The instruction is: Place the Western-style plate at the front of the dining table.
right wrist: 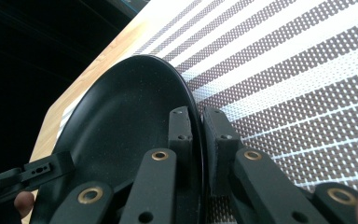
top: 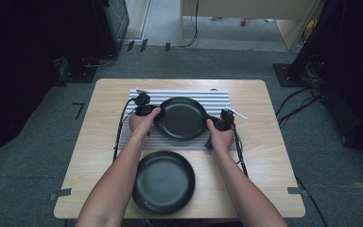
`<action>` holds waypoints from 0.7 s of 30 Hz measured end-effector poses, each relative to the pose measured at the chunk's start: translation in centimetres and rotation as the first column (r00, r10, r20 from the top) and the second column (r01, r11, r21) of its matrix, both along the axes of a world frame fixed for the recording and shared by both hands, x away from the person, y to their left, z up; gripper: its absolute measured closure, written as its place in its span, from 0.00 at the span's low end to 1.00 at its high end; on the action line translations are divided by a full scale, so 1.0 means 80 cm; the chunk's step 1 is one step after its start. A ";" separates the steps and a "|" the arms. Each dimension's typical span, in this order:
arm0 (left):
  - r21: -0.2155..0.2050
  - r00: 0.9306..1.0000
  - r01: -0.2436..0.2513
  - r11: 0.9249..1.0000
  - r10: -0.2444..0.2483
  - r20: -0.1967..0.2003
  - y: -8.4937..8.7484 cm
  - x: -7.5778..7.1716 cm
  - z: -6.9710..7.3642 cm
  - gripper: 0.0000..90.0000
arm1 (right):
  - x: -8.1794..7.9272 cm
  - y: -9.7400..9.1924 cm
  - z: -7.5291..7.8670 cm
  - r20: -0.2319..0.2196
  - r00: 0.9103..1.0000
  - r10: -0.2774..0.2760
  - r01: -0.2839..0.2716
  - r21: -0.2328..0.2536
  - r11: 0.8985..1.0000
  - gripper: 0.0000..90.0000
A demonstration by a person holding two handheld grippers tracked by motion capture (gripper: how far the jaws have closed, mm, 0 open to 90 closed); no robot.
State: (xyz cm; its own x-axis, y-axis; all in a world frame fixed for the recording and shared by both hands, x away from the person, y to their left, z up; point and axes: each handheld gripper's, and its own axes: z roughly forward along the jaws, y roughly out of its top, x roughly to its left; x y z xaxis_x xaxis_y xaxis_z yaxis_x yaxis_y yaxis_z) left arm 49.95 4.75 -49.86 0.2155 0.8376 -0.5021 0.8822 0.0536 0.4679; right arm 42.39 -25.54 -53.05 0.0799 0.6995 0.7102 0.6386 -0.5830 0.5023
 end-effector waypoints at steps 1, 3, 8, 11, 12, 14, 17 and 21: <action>0.005 1.000 0.001 1.000 -0.001 0.004 -0.001 0.000 -0.001 0.75 | 0.000 0.000 0.000 0.006 1.000 0.002 -0.002 -0.004 1.000 0.92; -0.009 1.000 0.011 1.000 -0.010 0.018 -0.001 0.000 -0.002 0.71 | 0.000 0.000 -0.001 0.019 1.000 0.011 -0.011 -0.011 1.000 0.91; -0.009 0.996 0.010 1.000 -0.009 0.085 -0.004 -0.001 0.004 0.48 | 0.000 0.003 -0.004 0.018 1.000 0.012 -0.012 -0.001 1.000 0.78; -0.022 0.992 0.014 1.000 -0.011 0.122 0.003 -0.004 0.017 0.41 | -0.001 0.003 -0.002 0.035 0.999 0.014 -0.014 -0.008 1.000 0.73; -0.013 0.990 0.021 1.000 -0.019 0.140 0.006 -0.007 0.021 0.39 | -0.001 0.002 -0.001 0.038 0.999 0.015 -0.014 -0.011 1.000 0.71; 0.002 0.985 0.026 1.000 -0.026 0.169 0.012 -0.012 0.028 0.37 | -0.003 0.000 0.002 0.046 0.999 0.014 -0.012 -0.031 0.999 0.67; -0.008 0.981 0.023 1.000 -0.021 0.192 0.024 -0.021 0.032 0.34 | -0.007 -0.002 0.007 0.064 0.998 0.017 -0.012 -0.082 0.997 0.64; -0.028 0.977 0.020 0.999 -0.013 0.213 0.038 -0.038 0.035 0.31 | -0.019 -0.006 0.007 0.102 0.995 0.000 0.015 -0.143 0.990 0.64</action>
